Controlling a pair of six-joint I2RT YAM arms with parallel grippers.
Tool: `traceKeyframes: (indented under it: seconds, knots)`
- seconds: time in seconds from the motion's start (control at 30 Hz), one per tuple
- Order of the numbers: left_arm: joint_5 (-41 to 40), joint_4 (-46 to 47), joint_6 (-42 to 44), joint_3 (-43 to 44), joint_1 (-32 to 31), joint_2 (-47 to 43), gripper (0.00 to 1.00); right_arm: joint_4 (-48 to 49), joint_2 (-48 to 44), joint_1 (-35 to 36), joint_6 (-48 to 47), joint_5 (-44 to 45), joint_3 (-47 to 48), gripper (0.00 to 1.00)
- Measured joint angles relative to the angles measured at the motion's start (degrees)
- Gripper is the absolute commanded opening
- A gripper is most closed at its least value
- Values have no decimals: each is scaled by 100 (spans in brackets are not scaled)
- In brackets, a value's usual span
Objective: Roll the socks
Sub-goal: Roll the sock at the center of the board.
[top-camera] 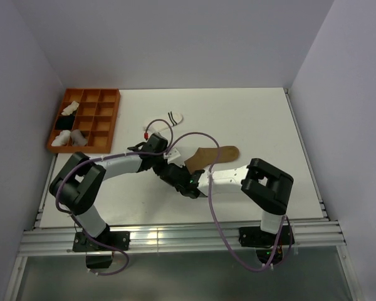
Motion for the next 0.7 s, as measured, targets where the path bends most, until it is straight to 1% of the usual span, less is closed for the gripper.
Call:
traceKeyframes:
  seconds: [0.07, 0.1, 0.17, 0.27, 0.5, 0.7]
  knots:
    - [-116, -103, 15, -20, 0, -98, 48, 87, -125, -90, -83, -328, -109, 0]
    - [-199, -203, 22, -46, 0, -170, 52, 131, -210, -190, -153, -584, -170, 0]
    - [-341, -382, 24, -111, -4, -337, 55, 201, -356, -433, -238, -1156, -271, 0]
    - [-457, -581, 15, -219, -20, -627, 57, 400, -566, -931, -275, -2240, -472, 0]
    - [-649, -686, -35, -376, 4, -1263, 59, 1019, -682, -2092, -81, -4745, -933, 0]
    - [-522, -531, -55, -518, 2, -1287, 60, 1661, -466, -2844, 387, -6437, -1309, 0]
